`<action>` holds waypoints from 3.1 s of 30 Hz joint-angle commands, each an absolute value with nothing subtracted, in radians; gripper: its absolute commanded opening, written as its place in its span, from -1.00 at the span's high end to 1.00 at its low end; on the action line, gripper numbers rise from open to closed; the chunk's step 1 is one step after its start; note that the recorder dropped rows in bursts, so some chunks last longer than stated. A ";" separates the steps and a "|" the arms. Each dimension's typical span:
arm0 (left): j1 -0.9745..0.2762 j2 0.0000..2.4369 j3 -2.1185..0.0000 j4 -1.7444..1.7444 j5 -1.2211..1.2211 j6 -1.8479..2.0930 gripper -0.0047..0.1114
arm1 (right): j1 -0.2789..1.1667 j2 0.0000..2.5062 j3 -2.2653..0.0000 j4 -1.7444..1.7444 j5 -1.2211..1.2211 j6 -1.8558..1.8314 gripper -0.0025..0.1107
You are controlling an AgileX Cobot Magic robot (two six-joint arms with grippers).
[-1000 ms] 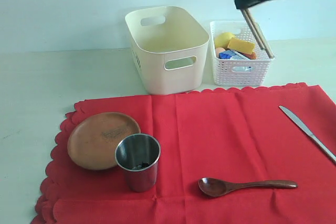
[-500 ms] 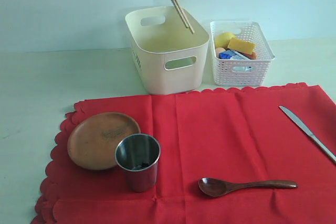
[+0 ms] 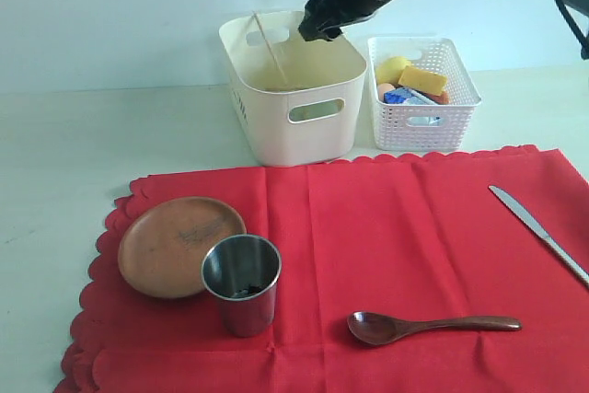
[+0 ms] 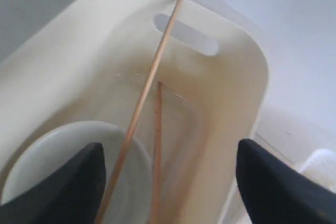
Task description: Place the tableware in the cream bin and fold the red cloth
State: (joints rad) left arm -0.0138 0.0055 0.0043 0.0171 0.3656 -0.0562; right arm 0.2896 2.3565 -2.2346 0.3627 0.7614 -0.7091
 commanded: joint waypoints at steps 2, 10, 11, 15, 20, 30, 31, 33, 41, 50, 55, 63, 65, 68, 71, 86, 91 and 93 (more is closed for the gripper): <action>-0.020 0.000 0.000 0.015 0.351 -0.059 0.92 | 0.283 2.344 -2.245 0.031 0.775 -0.311 -0.24; -0.020 0.000 0.000 0.015 0.351 -0.059 0.92 | 0.283 2.353 -2.245 -0.021 0.860 -0.222 -0.24; -0.020 0.000 0.000 0.015 0.351 -0.059 0.92 | 0.283 2.353 -2.245 -0.021 0.873 -0.222 -0.24; -0.020 0.000 0.000 0.015 0.351 -0.059 0.92 | 0.283 2.344 -2.245 0.013 0.936 -0.305 -0.24; -0.020 0.000 0.000 0.015 0.351 -0.059 0.92 | 0.283 2.294 -2.245 0.197 1.043 -0.496 -0.14; -0.020 0.000 0.000 0.015 0.351 -0.059 0.92 | 0.283 2.226 -2.233 0.413 1.221 -0.765 0.96; -0.020 0.000 0.000 0.015 0.351 -0.059 0.92 | 0.285 2.228 -2.214 0.433 1.221 -0.773 0.96; -0.020 0.000 0.000 0.015 0.351 -0.059 0.92 | 0.290 2.232 -2.167 0.443 1.221 -0.794 0.96; -0.020 0.000 0.000 0.015 0.351 -0.059 0.92 | 0.316 2.292 -2.069 0.436 1.221 -0.836 0.96; -0.020 0.000 0.000 0.015 0.351 -0.059 0.92 | 0.395 2.358 -2.069 0.422 1.115 -0.759 0.96; -0.020 0.000 0.000 0.015 0.351 -0.059 0.92 | 0.431 2.363 -2.069 0.385 0.965 -0.674 0.96; -0.020 0.000 0.000 0.015 0.351 -0.059 0.92 | 0.444 2.372 -2.069 0.419 0.870 -0.618 0.96; -0.020 0.000 0.000 0.015 0.351 -0.059 0.92 | 0.447 2.377 -2.069 0.464 0.862 -0.618 0.96; -0.020 0.000 0.000 0.015 0.351 -0.059 0.92 | 0.454 2.377 -2.069 0.555 0.867 -0.631 0.96; -0.020 0.000 0.000 0.015 0.351 -0.059 0.92 | 0.454 2.364 -2.078 0.657 0.914 -0.669 0.96; -0.020 0.000 0.000 0.015 0.351 -0.059 0.92 | 0.398 2.023 -2.044 0.299 1.197 -0.373 0.96; -0.020 0.000 0.000 0.015 0.351 -0.059 0.92 | 0.295 1.866 -1.839 0.293 1.165 -0.353 0.96; -0.020 0.000 0.000 0.015 0.351 -0.059 0.92 | 0.257 1.795 -1.738 0.293 1.135 -0.353 0.96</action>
State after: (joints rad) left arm -0.0138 0.0055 0.0043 0.0171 0.3656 -0.0562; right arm 0.3048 1.8782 -1.8504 0.3043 1.1652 -0.3623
